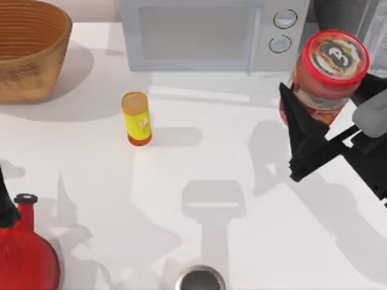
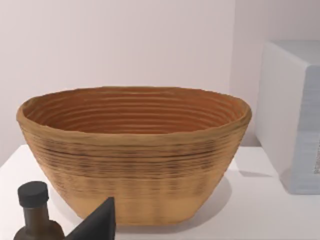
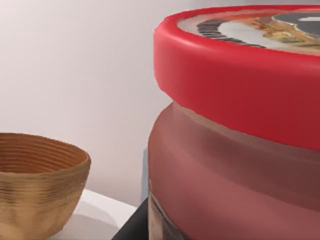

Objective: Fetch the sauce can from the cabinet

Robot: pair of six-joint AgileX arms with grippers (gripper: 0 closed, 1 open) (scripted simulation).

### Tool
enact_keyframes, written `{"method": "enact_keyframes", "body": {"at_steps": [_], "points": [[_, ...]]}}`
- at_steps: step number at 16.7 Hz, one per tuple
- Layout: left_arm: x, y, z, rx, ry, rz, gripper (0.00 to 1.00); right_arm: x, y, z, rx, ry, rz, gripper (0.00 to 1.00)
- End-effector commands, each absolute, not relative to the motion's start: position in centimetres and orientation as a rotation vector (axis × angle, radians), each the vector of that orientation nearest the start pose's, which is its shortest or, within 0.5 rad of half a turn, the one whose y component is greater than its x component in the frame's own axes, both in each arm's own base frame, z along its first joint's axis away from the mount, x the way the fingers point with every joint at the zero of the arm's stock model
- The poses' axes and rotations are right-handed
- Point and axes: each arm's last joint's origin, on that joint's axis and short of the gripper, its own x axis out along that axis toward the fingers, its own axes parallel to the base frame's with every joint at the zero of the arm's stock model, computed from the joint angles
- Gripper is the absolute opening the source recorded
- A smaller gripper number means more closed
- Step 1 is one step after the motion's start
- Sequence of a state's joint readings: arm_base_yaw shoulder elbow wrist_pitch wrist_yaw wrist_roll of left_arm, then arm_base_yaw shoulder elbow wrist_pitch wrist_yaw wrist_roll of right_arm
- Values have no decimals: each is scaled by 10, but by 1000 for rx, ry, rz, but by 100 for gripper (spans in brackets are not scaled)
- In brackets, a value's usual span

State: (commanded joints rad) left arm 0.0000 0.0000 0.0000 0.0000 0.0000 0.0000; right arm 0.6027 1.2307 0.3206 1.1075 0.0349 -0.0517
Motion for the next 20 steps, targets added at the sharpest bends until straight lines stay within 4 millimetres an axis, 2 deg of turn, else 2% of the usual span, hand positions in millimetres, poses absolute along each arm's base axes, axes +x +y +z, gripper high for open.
{"method": "enact_keyframes", "body": {"at_steps": [3,6,9,11,13,20], "points": [[106,-1,160,0,0,0,100,204,172,194,22,-241,655,0],[106,-1,160,0,0,0,100,205,202,157,32,-191,713,0],[106,-1,160,0,0,0,100,199,217,115,19,-93,747,0],[106,-1,160,0,0,0,100,193,219,95,7,-34,758,0],[106,-1,160,0,0,0,100,189,220,85,-1,-1,763,0],[106,-1,160,0,0,0,100,192,223,84,4,-2,765,0]]}}
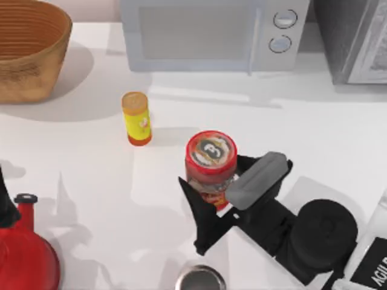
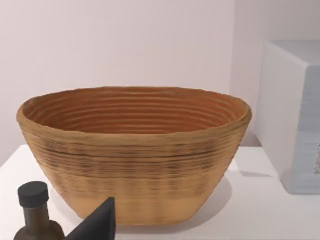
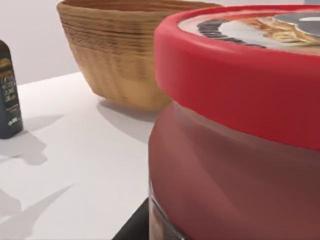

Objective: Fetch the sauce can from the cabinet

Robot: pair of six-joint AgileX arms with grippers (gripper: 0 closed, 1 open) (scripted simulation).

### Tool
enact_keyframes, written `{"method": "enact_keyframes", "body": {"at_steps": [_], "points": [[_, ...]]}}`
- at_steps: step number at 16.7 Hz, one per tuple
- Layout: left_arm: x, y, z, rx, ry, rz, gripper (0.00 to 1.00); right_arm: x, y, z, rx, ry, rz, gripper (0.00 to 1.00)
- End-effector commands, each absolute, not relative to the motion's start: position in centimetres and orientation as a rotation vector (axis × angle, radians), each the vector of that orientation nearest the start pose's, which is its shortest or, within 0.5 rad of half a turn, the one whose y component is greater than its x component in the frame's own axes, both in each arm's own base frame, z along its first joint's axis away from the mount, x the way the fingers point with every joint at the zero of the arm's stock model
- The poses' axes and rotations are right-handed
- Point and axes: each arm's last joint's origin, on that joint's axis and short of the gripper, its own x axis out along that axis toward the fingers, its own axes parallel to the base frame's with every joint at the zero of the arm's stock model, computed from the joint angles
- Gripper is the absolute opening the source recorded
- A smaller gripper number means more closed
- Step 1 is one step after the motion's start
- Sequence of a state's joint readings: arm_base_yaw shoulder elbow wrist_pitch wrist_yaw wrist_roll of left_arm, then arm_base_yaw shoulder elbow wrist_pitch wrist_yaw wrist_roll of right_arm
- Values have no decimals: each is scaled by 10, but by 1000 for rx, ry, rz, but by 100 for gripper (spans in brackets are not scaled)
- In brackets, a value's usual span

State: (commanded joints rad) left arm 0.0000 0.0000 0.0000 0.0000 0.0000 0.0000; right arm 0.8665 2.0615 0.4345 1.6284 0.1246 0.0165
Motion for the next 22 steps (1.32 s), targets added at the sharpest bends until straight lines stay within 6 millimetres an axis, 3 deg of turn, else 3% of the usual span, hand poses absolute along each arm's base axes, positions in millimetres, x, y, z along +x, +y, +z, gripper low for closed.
{"method": "enact_keyframes", "body": {"at_steps": [6,12,22], "points": [[106,-1,160,0,0,0,100,224,257,65,5,-9,767,0],[106,-1,160,0,0,0,100,231,261,58,-2,2,763,0],[106,-1,160,0,0,0,100,231,261,58,-2,2,763,75]]}}
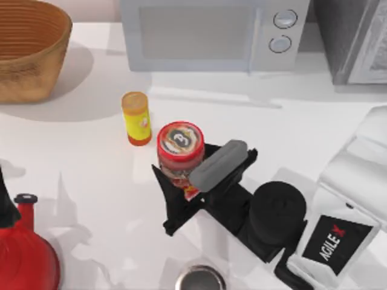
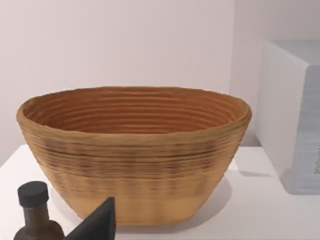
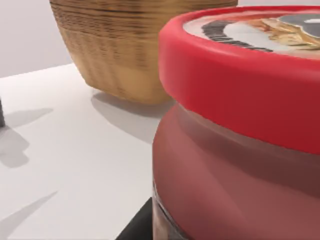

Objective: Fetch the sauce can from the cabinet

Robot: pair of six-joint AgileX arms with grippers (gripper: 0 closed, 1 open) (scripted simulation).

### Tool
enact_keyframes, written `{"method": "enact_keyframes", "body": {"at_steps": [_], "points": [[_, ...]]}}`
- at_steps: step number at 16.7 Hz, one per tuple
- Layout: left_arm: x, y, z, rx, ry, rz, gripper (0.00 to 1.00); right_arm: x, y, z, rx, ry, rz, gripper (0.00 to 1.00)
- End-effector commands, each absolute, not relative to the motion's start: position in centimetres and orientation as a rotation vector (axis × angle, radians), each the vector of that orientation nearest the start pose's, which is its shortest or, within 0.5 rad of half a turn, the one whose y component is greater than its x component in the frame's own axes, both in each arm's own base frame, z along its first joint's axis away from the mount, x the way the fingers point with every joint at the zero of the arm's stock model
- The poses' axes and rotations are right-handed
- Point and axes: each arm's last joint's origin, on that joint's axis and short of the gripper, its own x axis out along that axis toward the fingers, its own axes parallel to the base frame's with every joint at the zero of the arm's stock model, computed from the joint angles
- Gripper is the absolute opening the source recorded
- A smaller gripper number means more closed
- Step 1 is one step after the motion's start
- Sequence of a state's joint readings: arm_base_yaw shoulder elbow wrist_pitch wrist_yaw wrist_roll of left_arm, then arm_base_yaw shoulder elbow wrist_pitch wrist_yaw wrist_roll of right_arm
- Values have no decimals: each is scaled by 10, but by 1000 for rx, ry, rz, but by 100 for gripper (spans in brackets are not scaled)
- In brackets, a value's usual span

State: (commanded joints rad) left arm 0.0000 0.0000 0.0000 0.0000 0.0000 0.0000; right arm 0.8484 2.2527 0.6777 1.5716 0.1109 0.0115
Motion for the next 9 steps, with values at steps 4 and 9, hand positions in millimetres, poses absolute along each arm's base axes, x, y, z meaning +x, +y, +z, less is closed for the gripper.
{"method": "enact_keyframes", "body": {"at_steps": [4,9], "points": [[106,-1,160,0,0,0,100,231,261,58,-2,2,763,100],[106,-1,160,0,0,0,100,231,261,58,-2,2,763,100]]}}
